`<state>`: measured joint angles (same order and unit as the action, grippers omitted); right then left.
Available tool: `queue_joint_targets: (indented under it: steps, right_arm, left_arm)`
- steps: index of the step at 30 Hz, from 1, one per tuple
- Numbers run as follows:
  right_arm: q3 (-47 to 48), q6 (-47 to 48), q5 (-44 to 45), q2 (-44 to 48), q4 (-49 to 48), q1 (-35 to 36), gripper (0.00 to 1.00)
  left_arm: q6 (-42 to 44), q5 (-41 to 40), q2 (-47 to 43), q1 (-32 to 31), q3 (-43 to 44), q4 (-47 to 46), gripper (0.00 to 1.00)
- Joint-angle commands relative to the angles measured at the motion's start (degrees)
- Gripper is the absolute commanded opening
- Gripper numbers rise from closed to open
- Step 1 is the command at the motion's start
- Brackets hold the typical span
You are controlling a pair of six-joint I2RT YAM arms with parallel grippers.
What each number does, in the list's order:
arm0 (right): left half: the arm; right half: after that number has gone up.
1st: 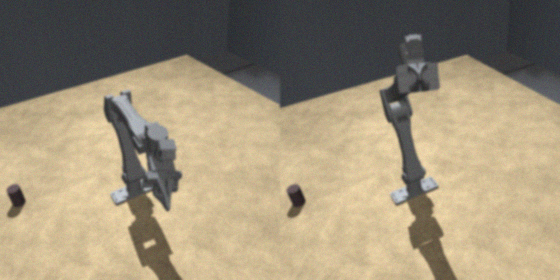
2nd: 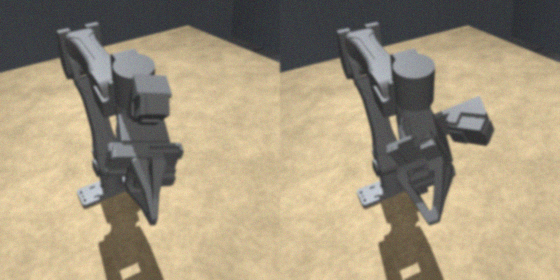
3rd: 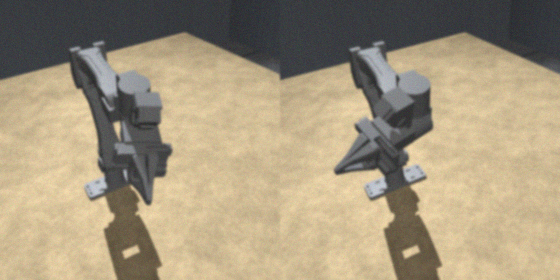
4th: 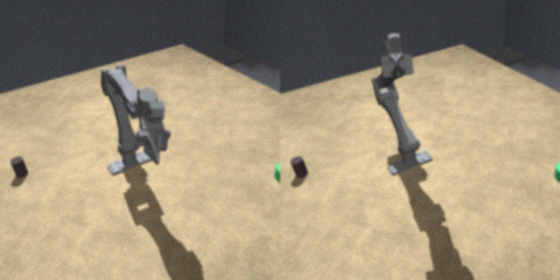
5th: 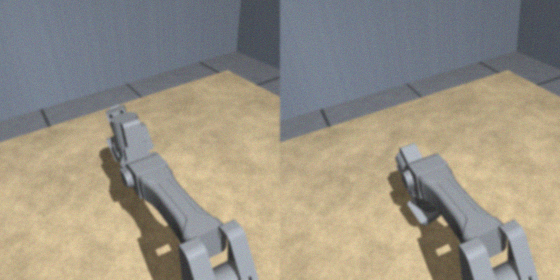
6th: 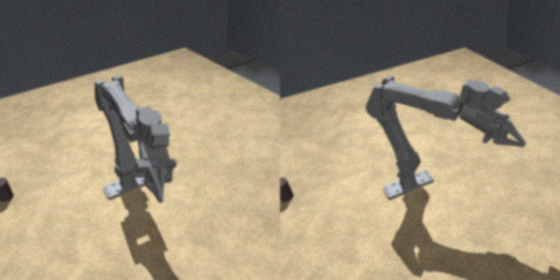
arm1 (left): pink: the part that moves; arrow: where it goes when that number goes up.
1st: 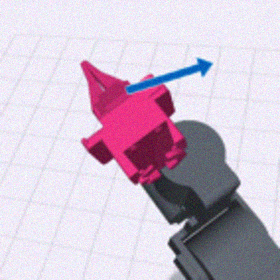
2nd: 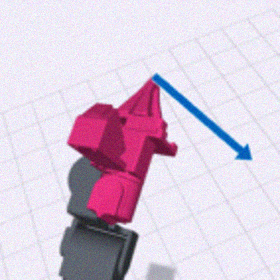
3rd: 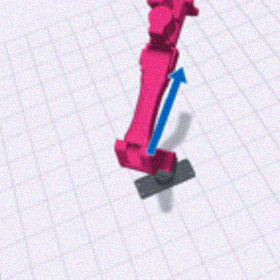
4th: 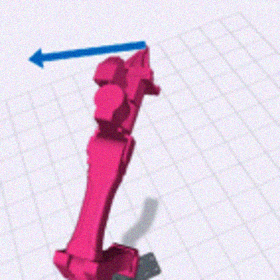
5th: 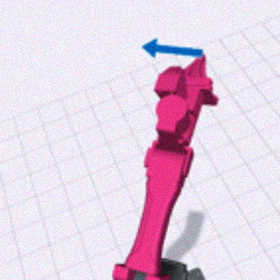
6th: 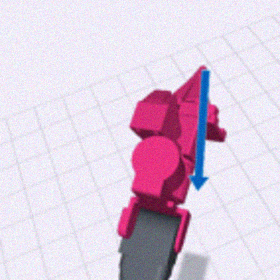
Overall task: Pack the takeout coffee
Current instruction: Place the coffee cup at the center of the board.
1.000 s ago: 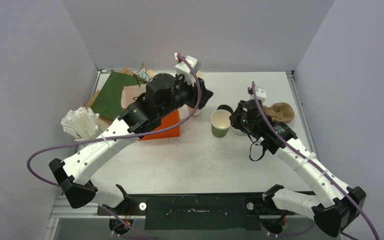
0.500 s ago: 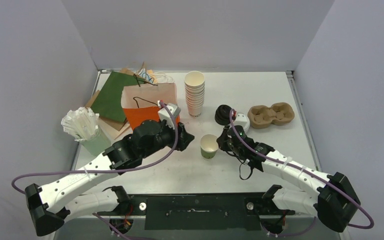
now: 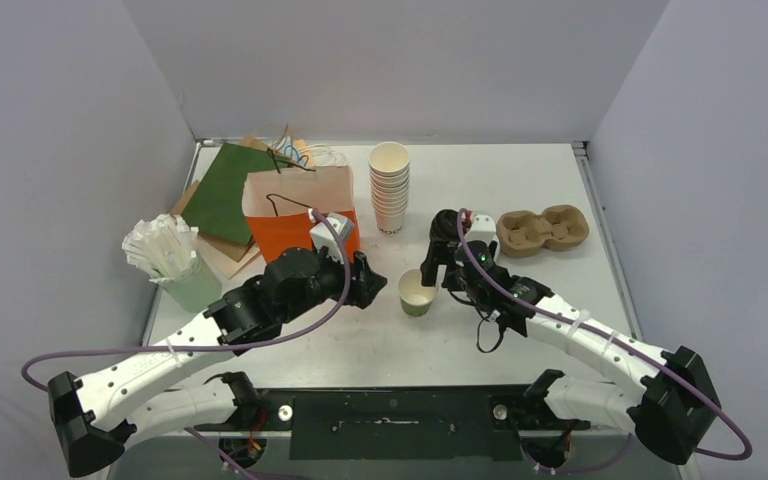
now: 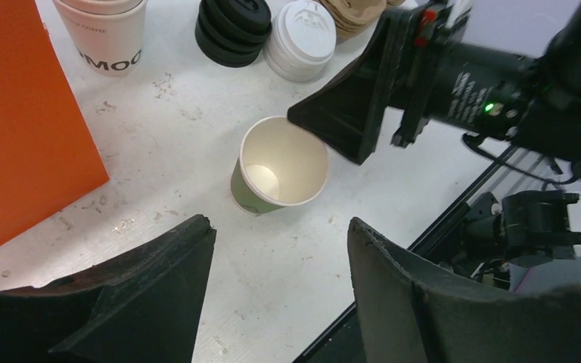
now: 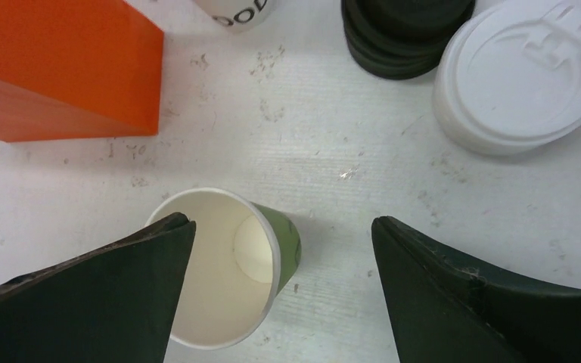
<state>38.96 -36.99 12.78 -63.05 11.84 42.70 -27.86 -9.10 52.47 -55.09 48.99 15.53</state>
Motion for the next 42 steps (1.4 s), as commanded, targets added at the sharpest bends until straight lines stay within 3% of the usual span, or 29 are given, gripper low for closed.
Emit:
queue_joint_targets:
  steps: [1, 4, 6, 13, 20, 42]
  right_arm:
    - [6.3, 4.6, 6.6, 2.6, 6.0, -3.3, 0.94]
    - [9.1, 6.1, 5.6, 0.9, 9.6, -9.3, 1.00]
    - [11.4, 7.6, 3.3, -1.7, 11.0, -14.0, 1.00]
    - [15.7, 8.0, 2.3, -11.3, 10.4, -22.4, 1.00]
    - [19.0, 3.9, 2.2, -20.0, 8.6, -23.0, 1.00]
    - [19.3, -3.4, 6.9, -26.0, 7.3, -23.0, 1.00]
  left_arm:
    - [0.4, -2.0, 1.1, -0.3, -0.9, -3.9, 0.66]
    - [0.3, -4.2, 1.3, -0.2, -2.5, -5.4, 0.90]
    - [0.0, -6.3, 0.8, -0.1, -4.2, -7.1, 0.97]
    - [0.5, -9.1, -0.9, 3.2, -8.1, -9.2, 0.97]
    - [0.1, 2.0, -0.4, 12.3, -10.0, -9.5, 0.97]
    - [1.9, 2.9, -0.8, 12.6, -11.5, -10.0, 0.97]
